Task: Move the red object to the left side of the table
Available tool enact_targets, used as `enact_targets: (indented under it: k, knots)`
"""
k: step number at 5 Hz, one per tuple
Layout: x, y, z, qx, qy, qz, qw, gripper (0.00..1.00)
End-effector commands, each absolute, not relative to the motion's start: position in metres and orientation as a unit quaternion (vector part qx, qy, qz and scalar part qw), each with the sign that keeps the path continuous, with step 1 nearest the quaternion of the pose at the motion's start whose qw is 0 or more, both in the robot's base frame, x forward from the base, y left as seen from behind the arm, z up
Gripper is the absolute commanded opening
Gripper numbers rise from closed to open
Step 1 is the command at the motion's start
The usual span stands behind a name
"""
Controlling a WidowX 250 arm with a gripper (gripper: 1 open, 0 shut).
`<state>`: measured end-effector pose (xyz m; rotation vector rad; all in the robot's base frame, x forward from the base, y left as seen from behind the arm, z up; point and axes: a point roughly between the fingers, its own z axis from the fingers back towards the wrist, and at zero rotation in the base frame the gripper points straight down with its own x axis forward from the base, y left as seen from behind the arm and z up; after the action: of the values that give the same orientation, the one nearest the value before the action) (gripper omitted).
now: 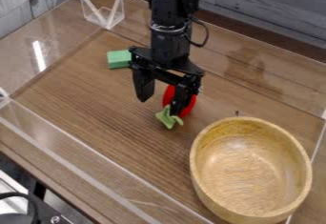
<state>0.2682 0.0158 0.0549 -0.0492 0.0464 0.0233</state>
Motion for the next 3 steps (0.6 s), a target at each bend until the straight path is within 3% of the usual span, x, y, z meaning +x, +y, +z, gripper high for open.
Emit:
enact_targets:
  k: [1, 3]
  knots:
    - [0.2764, 0.0141, 0.0643, -0.023, 0.001, 0.011, 1.000, 1.00]
    - [0.2776, 0.0138, 0.0635, -0.023, -0.002, 0.018, 1.000, 1.00]
